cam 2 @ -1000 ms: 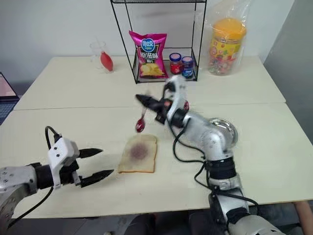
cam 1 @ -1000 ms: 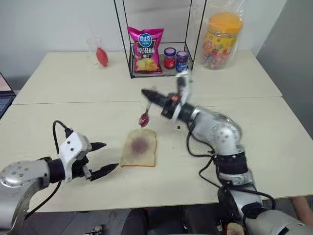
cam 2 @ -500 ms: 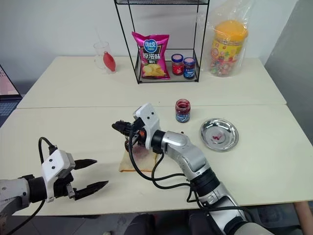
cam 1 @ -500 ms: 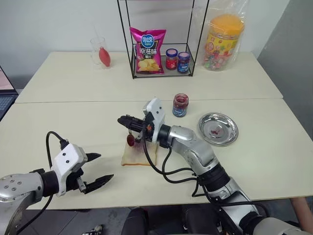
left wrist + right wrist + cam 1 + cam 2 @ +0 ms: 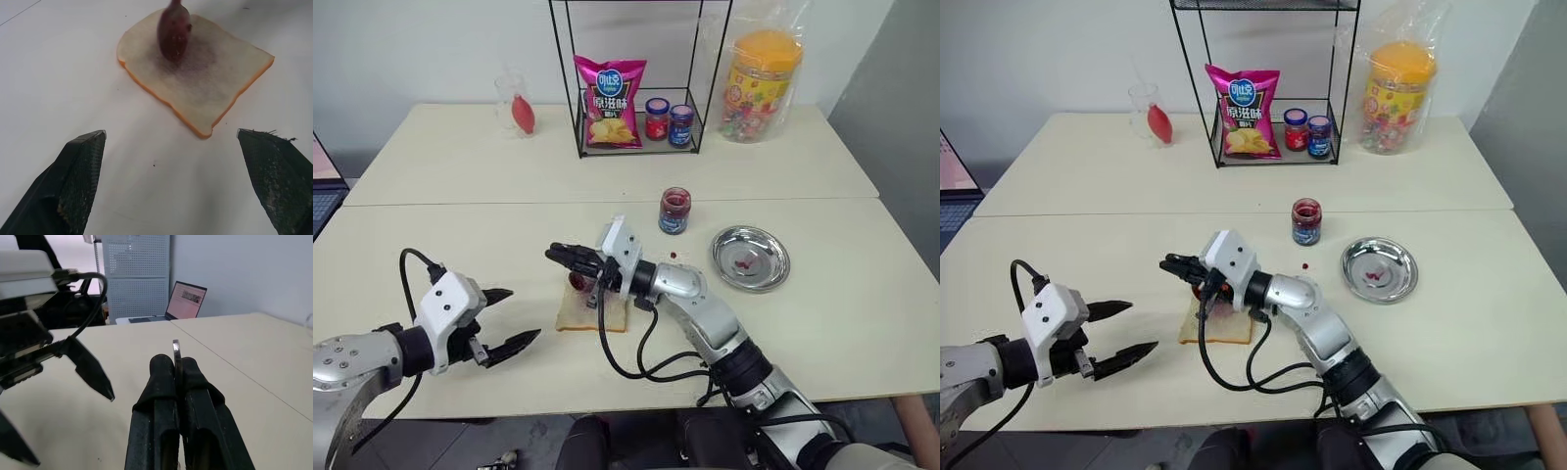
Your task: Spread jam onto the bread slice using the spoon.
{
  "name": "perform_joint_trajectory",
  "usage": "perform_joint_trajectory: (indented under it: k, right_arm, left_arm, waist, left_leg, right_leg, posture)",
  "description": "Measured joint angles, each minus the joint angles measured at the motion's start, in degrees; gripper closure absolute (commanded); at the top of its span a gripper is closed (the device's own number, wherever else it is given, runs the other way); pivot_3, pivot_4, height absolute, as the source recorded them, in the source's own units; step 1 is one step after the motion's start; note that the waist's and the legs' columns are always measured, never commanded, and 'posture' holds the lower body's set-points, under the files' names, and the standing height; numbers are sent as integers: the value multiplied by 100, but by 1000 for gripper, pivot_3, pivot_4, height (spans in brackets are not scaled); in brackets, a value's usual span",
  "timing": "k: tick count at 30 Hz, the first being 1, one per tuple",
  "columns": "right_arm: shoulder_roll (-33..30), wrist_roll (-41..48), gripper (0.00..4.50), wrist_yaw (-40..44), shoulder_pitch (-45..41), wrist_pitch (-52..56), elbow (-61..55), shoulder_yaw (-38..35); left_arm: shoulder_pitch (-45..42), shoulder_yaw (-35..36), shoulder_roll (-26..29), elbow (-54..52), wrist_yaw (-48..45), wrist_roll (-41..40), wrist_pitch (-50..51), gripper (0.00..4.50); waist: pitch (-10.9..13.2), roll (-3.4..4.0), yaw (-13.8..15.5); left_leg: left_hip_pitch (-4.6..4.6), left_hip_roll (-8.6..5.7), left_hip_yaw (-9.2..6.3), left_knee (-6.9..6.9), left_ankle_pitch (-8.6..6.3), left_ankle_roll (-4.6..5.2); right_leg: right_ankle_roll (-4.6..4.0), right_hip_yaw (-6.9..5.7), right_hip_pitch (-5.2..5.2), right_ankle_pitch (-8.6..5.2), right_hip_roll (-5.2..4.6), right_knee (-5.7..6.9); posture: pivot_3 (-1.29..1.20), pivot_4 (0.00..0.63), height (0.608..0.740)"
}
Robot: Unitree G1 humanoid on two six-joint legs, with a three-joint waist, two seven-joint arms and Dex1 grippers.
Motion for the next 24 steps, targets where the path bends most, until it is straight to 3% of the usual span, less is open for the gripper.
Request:
perform_joint_trajectory:
  k: [24]
  right_arm:
    - [108,-472,4499,-213,-98,-764,885,-332]
  left_arm:
    - [-72,-332,16,43,-119,64,-195,0]
  waist:
    - [-4,-6,4]
  left_leg:
    - [17,-3,-7,9,1,0]
  right_leg:
    - [-7,-4,26,6,0,1]
  posture:
    - [0,150,740]
